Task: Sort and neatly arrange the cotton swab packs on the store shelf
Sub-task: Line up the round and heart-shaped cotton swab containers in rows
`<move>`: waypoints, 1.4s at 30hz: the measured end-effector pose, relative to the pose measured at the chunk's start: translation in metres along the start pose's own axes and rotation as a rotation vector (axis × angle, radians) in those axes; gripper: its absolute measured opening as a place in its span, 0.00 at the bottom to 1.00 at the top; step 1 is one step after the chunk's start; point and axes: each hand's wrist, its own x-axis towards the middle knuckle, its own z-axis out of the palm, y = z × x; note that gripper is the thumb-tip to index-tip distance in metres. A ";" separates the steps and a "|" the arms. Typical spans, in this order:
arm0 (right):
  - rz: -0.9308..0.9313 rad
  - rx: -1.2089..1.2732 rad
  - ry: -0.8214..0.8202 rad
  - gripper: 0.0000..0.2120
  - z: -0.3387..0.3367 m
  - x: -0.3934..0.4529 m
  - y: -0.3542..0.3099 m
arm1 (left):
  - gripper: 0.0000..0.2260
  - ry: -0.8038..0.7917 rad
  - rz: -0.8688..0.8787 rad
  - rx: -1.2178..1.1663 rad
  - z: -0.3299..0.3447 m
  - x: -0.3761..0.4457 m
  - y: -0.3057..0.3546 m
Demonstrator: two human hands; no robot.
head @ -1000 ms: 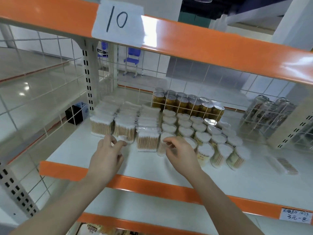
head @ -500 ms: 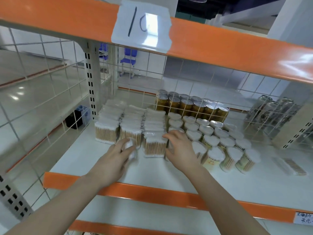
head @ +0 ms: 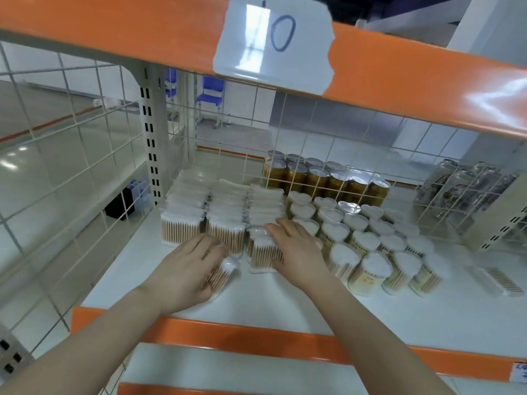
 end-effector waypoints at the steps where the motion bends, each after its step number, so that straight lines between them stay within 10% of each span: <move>1: -0.003 -0.008 -0.002 0.30 0.002 0.001 0.000 | 0.28 -0.008 0.008 0.016 0.000 0.001 -0.004; 13: -0.006 -0.025 0.063 0.28 0.012 0.009 -0.005 | 0.23 0.182 -0.005 0.125 0.027 0.016 -0.006; 35: 0.017 0.000 0.076 0.28 0.006 0.006 -0.002 | 0.33 0.068 -0.185 0.089 0.024 0.036 0.015; 42: 0.133 0.196 0.219 0.24 0.002 -0.012 0.016 | 0.19 0.159 -0.185 0.053 0.017 0.047 0.038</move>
